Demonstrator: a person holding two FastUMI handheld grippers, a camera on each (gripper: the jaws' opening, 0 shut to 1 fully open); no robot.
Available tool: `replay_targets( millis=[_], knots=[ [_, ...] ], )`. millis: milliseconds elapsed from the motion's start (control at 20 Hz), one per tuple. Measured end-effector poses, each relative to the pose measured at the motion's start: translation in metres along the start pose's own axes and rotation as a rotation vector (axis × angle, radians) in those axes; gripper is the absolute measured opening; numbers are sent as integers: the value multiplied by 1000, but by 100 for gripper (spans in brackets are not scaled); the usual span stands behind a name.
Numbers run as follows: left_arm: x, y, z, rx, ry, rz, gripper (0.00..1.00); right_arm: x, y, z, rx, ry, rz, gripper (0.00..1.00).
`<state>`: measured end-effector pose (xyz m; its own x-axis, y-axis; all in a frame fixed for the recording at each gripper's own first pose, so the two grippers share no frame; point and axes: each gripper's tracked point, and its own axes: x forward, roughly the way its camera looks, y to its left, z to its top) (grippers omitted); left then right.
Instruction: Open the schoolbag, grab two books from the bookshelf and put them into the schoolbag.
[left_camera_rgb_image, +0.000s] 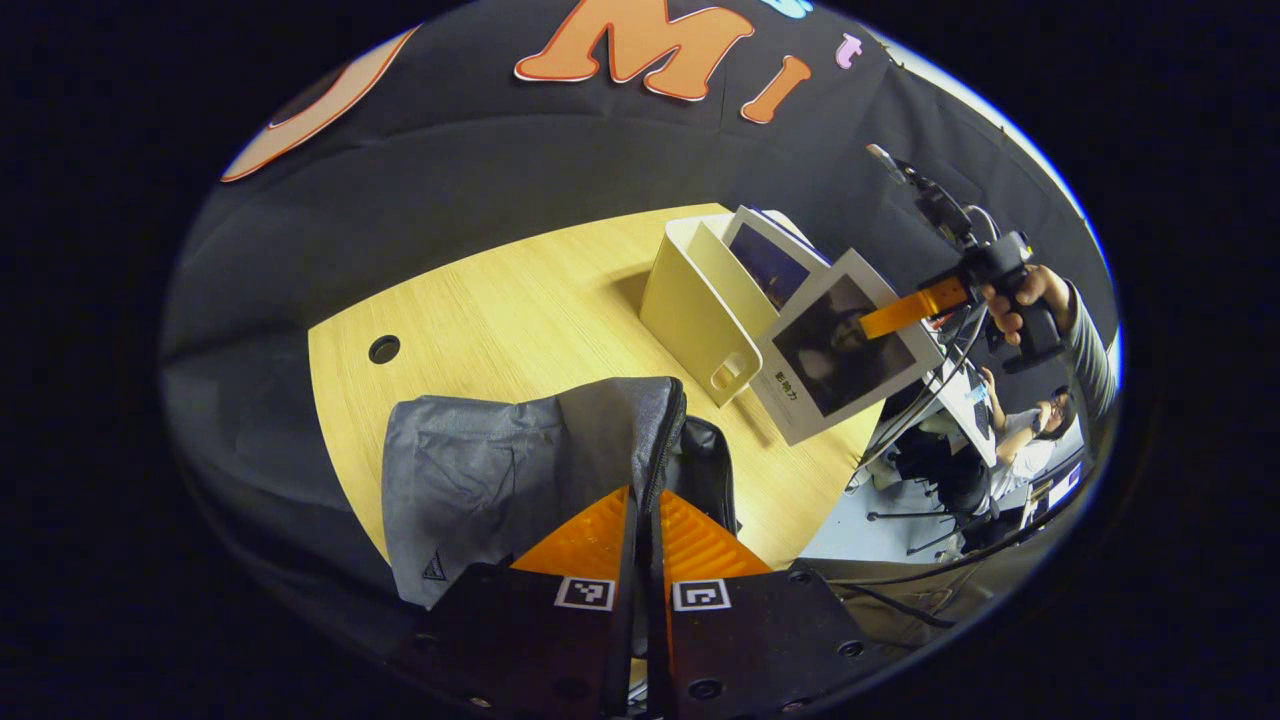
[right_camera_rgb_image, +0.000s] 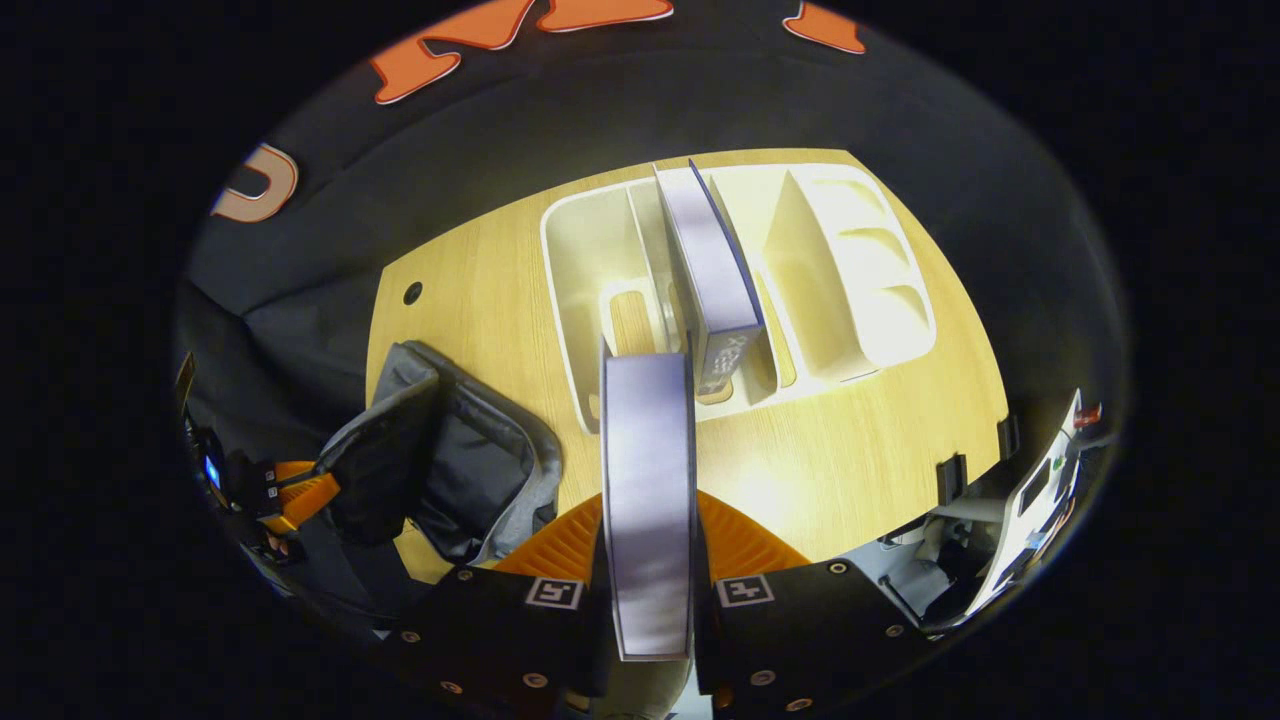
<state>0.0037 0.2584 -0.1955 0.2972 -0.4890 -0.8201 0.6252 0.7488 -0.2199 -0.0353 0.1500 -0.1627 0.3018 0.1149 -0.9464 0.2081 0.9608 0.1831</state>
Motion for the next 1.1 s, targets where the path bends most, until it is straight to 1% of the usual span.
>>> replay_targets(
  millis=[100,300,450,600,700,900,950,1000,1100],
  knots=[
    [3,-3,0,-8,-1,3,7,-4,1,-13,34,-1,29,34],
    [1,-2,0,-24,-8,17,7,-12,6,-32,105,-10,113,34],
    [0,-1,0,-27,-10,29,7,-11,5,-42,151,-22,149,33],
    [-3,0,1,-27,-11,47,7,-18,14,-51,199,-41,233,31],
    [-5,-1,1,-25,-14,57,7,-16,18,-56,227,-60,268,31],
    [-10,3,7,-35,-23,83,7,-10,52,-59,267,-66,382,30],
    [-13,5,8,-40,-25,95,7,-8,63,-58,259,-69,407,30],
    [-15,6,13,-43,-30,106,5,-7,75,-57,253,-71,430,30],
    [-17,8,14,-42,-28,115,4,-3,95,-55,242,-68,469,30]
  ],
)
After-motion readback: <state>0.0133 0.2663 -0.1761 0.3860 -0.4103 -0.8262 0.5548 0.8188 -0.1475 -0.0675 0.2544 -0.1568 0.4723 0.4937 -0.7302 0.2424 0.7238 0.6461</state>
